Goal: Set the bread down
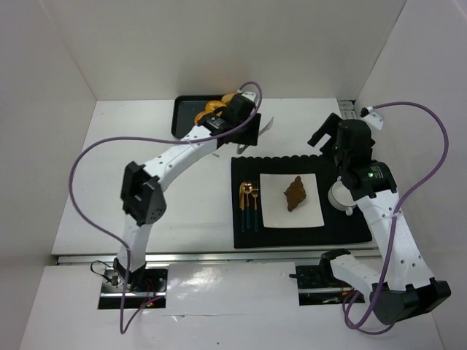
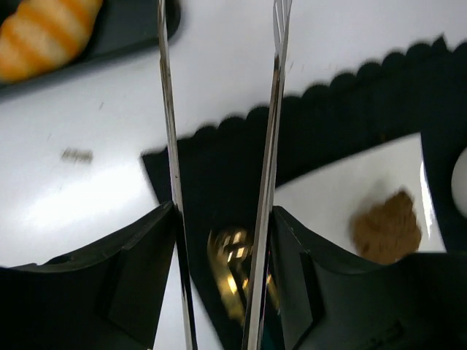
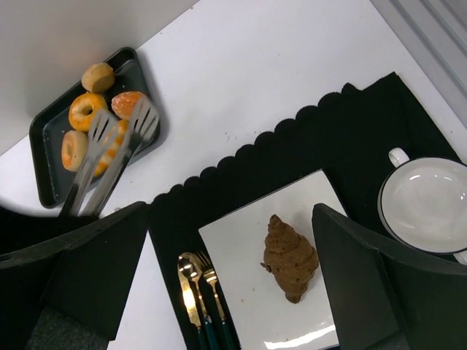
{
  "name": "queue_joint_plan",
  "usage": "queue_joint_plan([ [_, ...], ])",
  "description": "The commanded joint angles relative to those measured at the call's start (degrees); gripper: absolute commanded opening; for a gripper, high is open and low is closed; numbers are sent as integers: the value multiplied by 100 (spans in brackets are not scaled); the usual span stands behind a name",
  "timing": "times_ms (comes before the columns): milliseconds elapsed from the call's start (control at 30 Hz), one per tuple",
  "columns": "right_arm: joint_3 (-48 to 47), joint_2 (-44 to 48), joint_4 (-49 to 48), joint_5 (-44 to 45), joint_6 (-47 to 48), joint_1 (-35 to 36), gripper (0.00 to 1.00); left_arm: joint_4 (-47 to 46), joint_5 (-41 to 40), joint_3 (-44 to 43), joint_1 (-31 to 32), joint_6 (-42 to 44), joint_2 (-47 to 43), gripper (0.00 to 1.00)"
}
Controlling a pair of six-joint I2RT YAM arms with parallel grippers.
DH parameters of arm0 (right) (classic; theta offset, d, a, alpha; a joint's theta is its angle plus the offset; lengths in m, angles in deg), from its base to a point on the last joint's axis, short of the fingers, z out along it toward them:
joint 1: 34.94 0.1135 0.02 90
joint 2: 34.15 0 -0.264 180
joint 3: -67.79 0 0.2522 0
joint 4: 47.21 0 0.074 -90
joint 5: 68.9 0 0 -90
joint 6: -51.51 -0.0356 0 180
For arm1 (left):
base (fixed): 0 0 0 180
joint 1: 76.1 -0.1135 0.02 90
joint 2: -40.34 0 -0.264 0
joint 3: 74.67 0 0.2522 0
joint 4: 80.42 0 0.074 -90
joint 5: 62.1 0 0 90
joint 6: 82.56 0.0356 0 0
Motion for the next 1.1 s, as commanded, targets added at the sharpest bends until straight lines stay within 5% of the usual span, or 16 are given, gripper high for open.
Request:
queue_joint_plan([
  [0,6,116,-242,76,-13,-80,100,-638,-329,-1155,0,-233,990,65],
  [133,6,63,-66,15,-74,-80,100,-805,-224,-2580,0,-163,2219,63],
  [300,6,63,48,15,-75,-80,100,-1928,-452,-2740,0,-233,2881,63],
  [467,-196,2,189,-46,-75,-133,100,-2608,-260,-2863,-61,-180,3348,85],
  [500,-196,1,250,-47,-14,-133,100,-2686,-172,-2916,-131,-180,3348,97],
  [567,-267,-60,321,-47,-13,-133,100,-2600,39,-2977,-132,-180,3410,100],
  [833,-56,-122,198,-310,-75,-133,100,-2292,602,-2865,-193,56,2251,100],
  [1067,-56,-684,338,-355,-127,-133,100,-1714,1016,-1195,-623,4,239,100],
])
